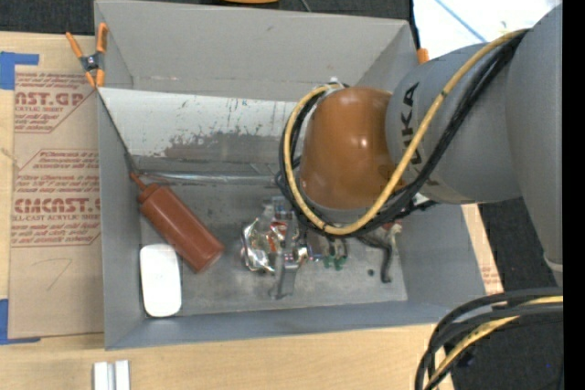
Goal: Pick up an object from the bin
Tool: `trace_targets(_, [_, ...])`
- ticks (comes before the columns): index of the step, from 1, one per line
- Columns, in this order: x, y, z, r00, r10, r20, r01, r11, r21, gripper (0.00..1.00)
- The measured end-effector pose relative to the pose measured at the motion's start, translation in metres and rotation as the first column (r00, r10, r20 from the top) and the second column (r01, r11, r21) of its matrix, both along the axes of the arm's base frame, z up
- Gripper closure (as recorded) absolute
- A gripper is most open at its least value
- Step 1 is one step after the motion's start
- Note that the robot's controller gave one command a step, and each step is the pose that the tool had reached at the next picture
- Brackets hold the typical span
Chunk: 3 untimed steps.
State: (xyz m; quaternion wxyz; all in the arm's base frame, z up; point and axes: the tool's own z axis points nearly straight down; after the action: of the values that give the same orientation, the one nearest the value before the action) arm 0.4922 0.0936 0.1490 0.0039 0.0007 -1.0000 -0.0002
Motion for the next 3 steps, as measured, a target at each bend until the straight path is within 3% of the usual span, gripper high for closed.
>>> trace_targets(1, [0.002, -0.001, 0.004, 1.000, -0.002, 0.007, 0.002, 1.000, 0.001, 0.00])
trace_targets(2, [0.042, -0.048, -0.080, 0.998, 0.066, 0.006, -0.066, 0.998, 0.001, 0.00])
trace_targets(3, [0.034, -0.027, -0.079, 0.999, 0.035, 0.012, -0.035, 0.999, 0.003, 0.00])
